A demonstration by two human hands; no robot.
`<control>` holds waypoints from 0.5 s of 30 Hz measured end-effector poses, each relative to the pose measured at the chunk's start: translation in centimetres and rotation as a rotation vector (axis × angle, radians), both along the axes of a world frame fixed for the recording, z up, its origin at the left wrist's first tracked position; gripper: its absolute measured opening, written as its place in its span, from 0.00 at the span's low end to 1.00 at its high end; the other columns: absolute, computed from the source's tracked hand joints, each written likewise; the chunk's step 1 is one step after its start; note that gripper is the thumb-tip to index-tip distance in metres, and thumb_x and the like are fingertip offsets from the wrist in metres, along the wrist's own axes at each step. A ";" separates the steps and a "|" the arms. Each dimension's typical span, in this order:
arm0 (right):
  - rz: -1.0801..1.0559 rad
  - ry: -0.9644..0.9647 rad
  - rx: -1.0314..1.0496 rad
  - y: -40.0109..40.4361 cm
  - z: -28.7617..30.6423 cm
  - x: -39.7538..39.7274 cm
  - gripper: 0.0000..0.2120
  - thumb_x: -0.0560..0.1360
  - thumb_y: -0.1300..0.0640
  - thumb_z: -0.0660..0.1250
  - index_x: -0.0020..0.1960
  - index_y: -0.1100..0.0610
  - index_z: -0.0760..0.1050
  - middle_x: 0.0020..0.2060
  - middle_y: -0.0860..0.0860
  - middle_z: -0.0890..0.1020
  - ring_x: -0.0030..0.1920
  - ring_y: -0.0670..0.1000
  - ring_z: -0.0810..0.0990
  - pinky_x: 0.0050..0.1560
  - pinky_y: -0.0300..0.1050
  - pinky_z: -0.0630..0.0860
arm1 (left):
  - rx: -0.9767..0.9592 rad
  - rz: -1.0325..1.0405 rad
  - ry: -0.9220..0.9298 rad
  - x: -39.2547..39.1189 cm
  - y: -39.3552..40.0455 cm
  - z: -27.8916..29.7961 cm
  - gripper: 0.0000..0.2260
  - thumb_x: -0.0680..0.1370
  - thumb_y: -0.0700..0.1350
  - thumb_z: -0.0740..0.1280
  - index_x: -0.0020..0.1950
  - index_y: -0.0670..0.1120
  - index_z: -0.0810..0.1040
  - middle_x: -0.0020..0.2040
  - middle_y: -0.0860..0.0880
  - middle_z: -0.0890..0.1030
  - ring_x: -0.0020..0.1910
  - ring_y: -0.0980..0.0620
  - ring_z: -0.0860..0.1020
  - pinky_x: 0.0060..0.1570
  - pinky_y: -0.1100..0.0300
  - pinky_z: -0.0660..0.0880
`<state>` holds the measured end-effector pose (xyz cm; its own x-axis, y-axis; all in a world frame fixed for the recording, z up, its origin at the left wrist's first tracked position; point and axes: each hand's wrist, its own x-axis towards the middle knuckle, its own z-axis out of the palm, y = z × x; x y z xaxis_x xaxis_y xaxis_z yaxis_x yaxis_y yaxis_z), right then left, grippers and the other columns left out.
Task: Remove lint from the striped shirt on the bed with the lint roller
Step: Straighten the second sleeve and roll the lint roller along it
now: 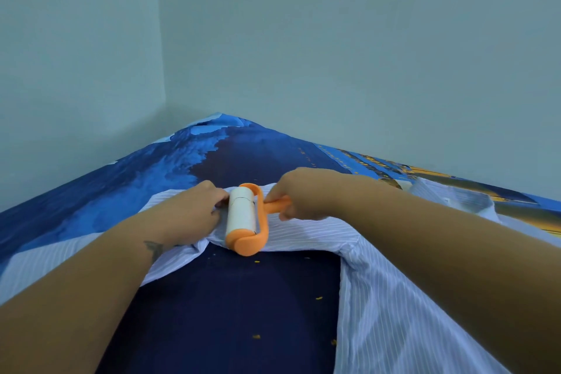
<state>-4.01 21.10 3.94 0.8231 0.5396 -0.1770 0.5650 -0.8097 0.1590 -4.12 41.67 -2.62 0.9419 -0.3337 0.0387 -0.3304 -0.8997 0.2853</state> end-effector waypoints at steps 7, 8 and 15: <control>-0.087 0.036 -0.042 -3.2 0.3 0.2 0.14 0.76 0.55 0.66 0.61 0.46 0.76 0.48 0.48 0.78 0.46 0.51 0.72 0.39 0.44 0.63 | 0.067 0.027 0.034 0.1 -0.3 -0.3 0.19 0.81 0.41 0.54 0.72 0.52 0.66 0.64 0.49 0.67 0.56 0.49 0.76 0.60 0.54 0.71; -0.106 0.043 -0.049 -4.1 0.5 0.3 0.13 0.75 0.55 0.66 0.59 0.46 0.76 0.44 0.47 0.77 0.45 0.51 0.72 0.38 0.43 0.63 | 0.073 0.028 0.036 0.1 -0.3 -0.3 0.20 0.81 0.40 0.53 0.72 0.52 0.66 0.64 0.49 0.68 0.54 0.48 0.76 0.58 0.54 0.72; -0.240 0.035 -0.177 -11.1 1.4 0.1 0.15 0.74 0.54 0.67 0.60 0.43 0.76 0.43 0.45 0.75 0.44 0.50 0.73 0.44 0.43 0.68 | 0.128 0.062 0.034 0.1 -0.6 -0.3 0.19 0.80 0.38 0.52 0.68 0.51 0.70 0.62 0.48 0.68 0.50 0.46 0.78 0.50 0.54 0.74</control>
